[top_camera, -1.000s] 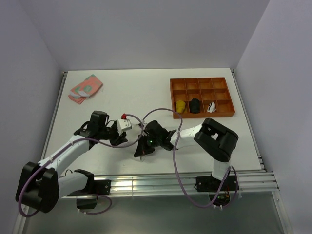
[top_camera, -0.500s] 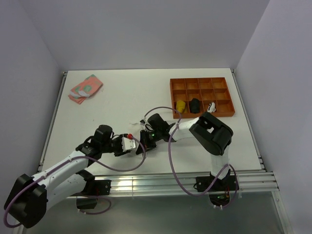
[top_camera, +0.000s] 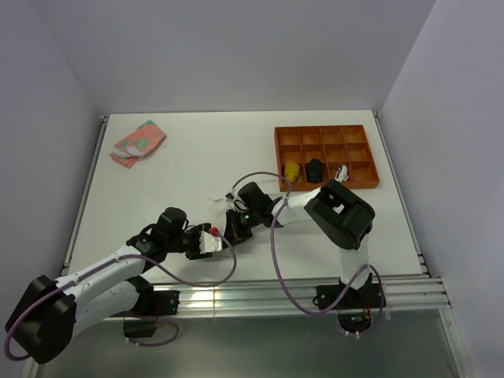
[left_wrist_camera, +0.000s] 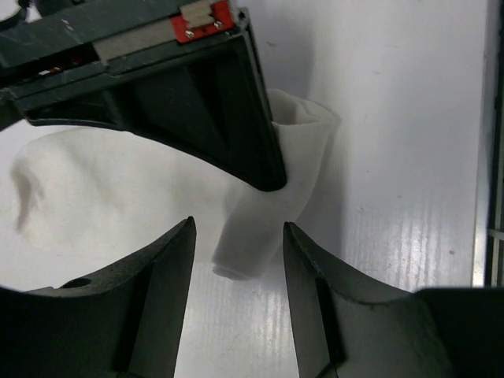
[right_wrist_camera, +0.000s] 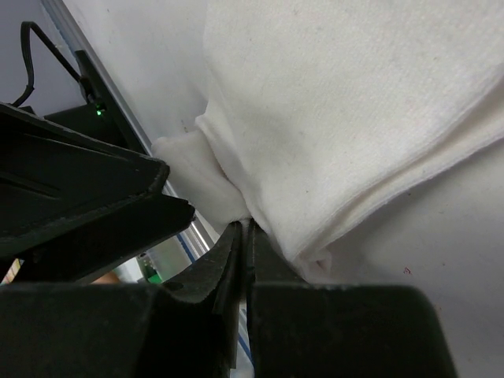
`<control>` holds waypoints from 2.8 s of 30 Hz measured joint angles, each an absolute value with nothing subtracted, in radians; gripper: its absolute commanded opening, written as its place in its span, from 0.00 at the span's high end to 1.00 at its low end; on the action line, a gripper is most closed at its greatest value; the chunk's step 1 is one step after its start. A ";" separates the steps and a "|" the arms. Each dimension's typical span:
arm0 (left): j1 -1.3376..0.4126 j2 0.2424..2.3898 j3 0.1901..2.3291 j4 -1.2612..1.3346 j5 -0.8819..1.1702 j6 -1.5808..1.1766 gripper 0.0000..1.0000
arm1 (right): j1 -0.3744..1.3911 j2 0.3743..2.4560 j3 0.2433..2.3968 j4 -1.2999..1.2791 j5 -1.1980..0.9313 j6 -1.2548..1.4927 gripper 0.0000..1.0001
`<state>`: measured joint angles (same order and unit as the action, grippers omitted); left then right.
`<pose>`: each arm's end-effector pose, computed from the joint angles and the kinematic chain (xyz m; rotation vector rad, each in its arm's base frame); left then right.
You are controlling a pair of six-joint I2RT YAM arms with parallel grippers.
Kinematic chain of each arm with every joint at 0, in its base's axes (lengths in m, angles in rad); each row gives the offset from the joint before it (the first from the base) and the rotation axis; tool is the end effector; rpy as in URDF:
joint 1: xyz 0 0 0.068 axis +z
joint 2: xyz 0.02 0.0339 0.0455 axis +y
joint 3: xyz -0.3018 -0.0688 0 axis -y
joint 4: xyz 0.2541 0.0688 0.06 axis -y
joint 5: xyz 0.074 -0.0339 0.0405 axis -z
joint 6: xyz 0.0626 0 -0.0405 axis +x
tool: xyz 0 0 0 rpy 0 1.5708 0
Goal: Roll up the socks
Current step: Roll the sock at the center of the board.
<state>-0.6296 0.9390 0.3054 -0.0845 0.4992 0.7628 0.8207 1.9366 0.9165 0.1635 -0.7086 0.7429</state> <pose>0.1272 -0.1297 0.1701 1.6185 1.5362 -0.4968 0.2372 0.3143 0.1184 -0.4869 2.7373 1.4470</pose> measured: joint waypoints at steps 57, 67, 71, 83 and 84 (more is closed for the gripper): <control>-0.631 1.421 0.677 -0.521 0.645 0.828 1.00 | 0.829 1.298 0.520 0.142 -0.077 0.707 0.47; -0.599 1.682 0.909 -0.860 0.745 0.915 1.00 | 1.091 1.061 0.438 0.175 0.293 0.589 0.53; -0.580 1.744 0.929 -0.965 0.776 0.951 1.00 | 1.175 1.126 0.442 0.198 0.362 0.496 0.58; -0.463 1.901 1.000 -1.148 0.841 1.037 1.00 | 1.270 1.227 0.512 0.266 0.385 0.357 0.48; -0.456 1.903 1.002 -1.151 0.843 1.039 1.00 | 1.269 1.194 0.492 0.277 0.386 0.354 0.47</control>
<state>-0.4561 1.9030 1.0016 -1.1507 0.8429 1.0393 1.2694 1.1942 0.4915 0.2768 0.3859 0.3538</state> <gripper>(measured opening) 0.084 0.515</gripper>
